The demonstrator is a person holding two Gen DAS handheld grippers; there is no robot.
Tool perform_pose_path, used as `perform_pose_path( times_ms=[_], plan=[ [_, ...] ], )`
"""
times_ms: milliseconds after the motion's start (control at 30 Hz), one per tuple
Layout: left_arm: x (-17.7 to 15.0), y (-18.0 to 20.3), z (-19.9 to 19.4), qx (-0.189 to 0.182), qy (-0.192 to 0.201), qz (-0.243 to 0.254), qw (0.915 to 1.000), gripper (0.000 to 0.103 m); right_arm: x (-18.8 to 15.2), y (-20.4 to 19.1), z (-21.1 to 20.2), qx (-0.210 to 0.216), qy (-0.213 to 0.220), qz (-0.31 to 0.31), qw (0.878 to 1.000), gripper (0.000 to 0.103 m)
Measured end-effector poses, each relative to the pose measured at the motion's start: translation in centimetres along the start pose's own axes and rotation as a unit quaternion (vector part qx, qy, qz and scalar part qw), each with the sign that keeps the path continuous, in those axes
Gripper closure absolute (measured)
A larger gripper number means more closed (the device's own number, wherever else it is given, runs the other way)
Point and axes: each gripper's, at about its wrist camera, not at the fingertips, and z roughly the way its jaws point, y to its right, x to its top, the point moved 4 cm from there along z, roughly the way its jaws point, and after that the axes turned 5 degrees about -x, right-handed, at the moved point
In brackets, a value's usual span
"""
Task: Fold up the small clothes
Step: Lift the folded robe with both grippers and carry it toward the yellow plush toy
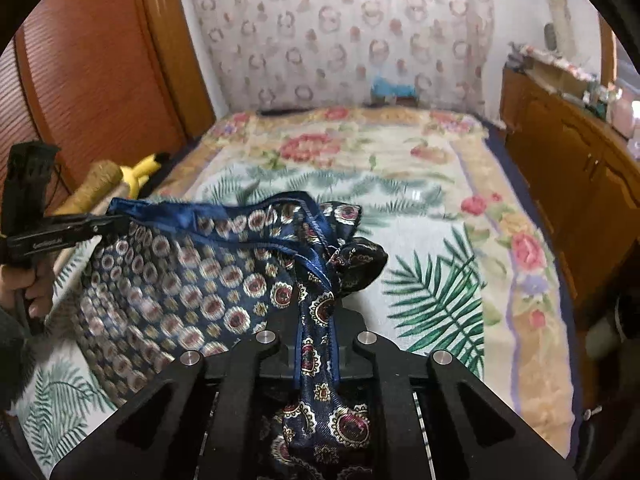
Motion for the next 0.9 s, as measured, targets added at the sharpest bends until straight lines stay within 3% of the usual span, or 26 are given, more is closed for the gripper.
perform_pose_path(
  times_ms=[367, 667, 900],
  plan=[
    [0.6, 1.3, -8.7, 0.034, 0.078, 0.024, 0.9961, 0.102, 3.1, -5.1, -5.8, 0.008, 0.082, -0.037, 0.996, 0.097],
    [-0.6, -1.7, -15.5, 0.086, 0.123, 0.007, 0.9886, 0.102, 6.5, -10.8, -6.1, 0.045, 0.106, -0.096, 0.989, 0.097],
    [-2.1, -5.6, -21.4, 0.124, 0.167, -0.024, 0.9777, 0.102, 9.9, -17.2, -5.5, 0.074, 0.120, -0.157, 0.977, 0.097]
  ],
)
